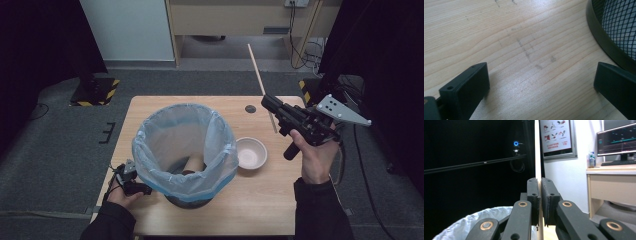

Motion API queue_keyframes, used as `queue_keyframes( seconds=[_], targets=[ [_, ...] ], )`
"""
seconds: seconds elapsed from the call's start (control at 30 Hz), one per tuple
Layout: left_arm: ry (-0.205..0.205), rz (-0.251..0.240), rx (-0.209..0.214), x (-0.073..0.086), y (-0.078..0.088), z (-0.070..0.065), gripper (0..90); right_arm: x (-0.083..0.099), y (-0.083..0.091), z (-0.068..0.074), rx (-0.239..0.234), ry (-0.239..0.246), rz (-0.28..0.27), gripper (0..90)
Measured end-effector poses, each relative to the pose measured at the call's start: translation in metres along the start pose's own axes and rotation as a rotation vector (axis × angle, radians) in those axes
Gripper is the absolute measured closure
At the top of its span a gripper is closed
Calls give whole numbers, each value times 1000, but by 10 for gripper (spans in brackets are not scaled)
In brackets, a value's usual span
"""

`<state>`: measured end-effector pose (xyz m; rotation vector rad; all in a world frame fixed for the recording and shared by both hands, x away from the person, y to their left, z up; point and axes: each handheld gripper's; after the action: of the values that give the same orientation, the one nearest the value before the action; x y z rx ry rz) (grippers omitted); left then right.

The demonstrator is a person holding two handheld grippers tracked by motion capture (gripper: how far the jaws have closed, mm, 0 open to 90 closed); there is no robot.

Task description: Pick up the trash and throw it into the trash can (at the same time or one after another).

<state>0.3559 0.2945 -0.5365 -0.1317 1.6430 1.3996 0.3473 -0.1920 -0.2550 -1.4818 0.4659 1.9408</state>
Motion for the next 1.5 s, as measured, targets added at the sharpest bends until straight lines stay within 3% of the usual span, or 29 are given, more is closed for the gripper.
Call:
queue_keyframes(
  seconds=[0.33, 0.73, 1.1, 1.5],
  targets=[
    [0, 0, 0, 0, 0, 0, 0, -7, -21, 26, -66, 21, 3, 859],
    [0, 0, 0, 0, 0, 0, 0, -1, -47, 48, -126, 11, 24, 858],
    [0, 0, 0, 0, 0, 0, 0, 8, -64, 60, -158, 13, 55, 858],
    [-1, 0, 2, 0, 0, 0, 0, 34, -91, 64, -171, -2, 148, 836]
  ],
)
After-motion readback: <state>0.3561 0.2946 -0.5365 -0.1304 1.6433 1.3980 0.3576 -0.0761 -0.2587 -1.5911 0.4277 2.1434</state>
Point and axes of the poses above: each handheld gripper's, and its own axes: y roughly backward along the jaws, x roughly out of its underside, z roughly to its left, and after that the axes turned 8 degrees about -y, right-handed
